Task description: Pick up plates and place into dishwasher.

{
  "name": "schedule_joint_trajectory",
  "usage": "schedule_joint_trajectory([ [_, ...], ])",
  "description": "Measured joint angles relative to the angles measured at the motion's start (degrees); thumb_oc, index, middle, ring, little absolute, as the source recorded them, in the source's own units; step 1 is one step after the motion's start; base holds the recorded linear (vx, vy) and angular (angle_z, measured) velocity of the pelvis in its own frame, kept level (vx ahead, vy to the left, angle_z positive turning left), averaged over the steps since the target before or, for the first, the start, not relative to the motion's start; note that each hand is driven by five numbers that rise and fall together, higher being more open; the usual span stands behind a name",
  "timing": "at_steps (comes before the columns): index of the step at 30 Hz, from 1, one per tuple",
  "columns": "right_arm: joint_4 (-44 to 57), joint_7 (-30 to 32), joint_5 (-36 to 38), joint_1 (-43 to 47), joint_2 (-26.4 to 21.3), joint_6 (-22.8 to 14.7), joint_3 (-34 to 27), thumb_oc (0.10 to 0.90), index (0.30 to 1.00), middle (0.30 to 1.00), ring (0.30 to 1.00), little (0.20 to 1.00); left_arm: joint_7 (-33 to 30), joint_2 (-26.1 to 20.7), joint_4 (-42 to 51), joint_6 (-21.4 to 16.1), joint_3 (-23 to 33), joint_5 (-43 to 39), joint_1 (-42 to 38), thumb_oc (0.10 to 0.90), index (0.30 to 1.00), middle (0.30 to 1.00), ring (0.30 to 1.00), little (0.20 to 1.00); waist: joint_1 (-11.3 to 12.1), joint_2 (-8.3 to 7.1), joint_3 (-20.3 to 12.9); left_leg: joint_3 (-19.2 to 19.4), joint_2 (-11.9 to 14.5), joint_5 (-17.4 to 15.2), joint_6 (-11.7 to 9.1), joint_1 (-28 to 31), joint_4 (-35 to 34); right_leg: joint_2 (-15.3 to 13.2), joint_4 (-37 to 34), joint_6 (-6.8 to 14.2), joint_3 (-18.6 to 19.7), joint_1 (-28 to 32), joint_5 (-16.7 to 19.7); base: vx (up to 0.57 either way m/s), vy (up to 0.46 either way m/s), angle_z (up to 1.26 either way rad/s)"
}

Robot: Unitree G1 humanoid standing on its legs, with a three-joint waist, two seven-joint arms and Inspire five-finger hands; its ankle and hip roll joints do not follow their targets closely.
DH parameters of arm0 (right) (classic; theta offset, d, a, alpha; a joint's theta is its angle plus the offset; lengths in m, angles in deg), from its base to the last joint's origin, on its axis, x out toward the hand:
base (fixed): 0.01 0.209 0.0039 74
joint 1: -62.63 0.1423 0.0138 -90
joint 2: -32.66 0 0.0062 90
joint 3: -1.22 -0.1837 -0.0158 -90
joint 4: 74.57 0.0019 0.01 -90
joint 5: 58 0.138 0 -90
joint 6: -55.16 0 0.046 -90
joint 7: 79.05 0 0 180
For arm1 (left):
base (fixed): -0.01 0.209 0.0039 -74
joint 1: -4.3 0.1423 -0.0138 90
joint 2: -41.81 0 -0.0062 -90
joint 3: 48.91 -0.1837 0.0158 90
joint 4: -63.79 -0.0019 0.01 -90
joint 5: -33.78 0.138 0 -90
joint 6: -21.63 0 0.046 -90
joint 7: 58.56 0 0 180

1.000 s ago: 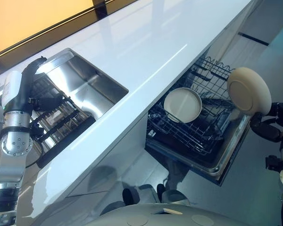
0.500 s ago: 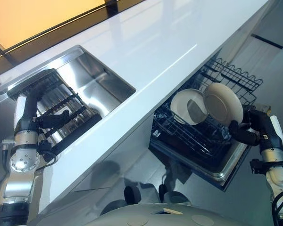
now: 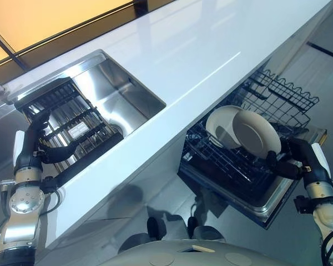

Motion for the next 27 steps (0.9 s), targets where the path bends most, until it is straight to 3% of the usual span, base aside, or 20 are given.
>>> schedule_joint_trajectory([
  [12,4.76,-1.32,0.13,0.28,-1.21,-3.67,0.25,0.1,0.3,0.3,0.3,0.2,-0.04,-0.04,0.02,-0.11,-0.08,-0.06,-1.26,0.8,0.9,0.9,0.9,0.9,0.01,0.32,1.76,-0.31,-0.02,0.07,-0.03,-0.23,0.0,0.02,-0.42,0.01,-0.41,0.04,-0.01,0.0,-0.002,0.01],
  [27,5.34,-6.12,0.74,0.47,-1.14,-3.42,6.52,0.1,0.3,0.3,0.3,0.2,-0.11,-0.04,0.96,-0.07,-0.2,-0.02,-0.98,0.8,0.9,0.9,0.9,0.9,0.45,0.19,2.18,-0.39,-0.04,0.0,-0.13,-0.24,0.01,0.03,-0.89,0.01,-0.64,0.34,-0.01,0.0,0.0,0.0],
])
